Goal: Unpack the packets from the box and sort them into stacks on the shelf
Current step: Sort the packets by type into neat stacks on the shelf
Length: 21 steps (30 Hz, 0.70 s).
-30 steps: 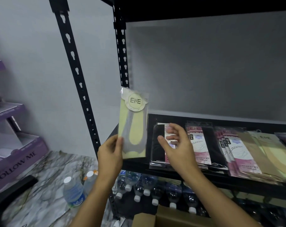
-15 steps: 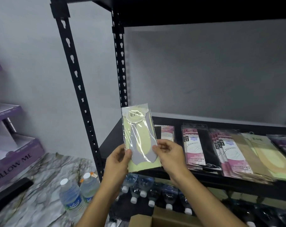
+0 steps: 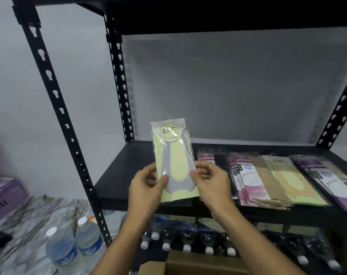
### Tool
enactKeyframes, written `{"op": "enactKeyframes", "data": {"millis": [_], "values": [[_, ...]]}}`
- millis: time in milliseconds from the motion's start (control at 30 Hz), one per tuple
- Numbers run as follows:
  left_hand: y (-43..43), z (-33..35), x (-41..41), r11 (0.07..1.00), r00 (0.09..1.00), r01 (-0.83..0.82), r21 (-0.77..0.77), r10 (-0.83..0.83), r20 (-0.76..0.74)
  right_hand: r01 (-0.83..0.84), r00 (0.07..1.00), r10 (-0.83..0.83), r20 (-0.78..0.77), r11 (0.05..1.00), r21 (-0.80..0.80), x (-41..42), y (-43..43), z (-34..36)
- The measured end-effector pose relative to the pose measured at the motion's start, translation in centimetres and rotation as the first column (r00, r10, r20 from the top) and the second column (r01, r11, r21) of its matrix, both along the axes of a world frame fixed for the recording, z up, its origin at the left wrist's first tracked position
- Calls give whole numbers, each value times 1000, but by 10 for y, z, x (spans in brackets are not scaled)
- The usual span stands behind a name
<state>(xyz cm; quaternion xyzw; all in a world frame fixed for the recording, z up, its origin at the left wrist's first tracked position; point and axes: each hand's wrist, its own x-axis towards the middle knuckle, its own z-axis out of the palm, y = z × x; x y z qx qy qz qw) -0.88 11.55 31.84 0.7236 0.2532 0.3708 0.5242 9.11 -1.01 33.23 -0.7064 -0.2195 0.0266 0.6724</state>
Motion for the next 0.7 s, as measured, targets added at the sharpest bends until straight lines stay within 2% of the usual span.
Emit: {"op": "enactKeyframes", "data": {"millis": [367,567,700], "values": [[-115,25,104,971,979,199,132,-191,-71,291,956,-289,42,955,-60,74,-129,8],[-179,21,164,919,944,284,273,-219,-245,436,900,-427,90,877,-200,121,-200,5],[-206,13,201,865,903,324,384,-162,-397,471,881,-454,132,819,-327,148,-228,3]]}}
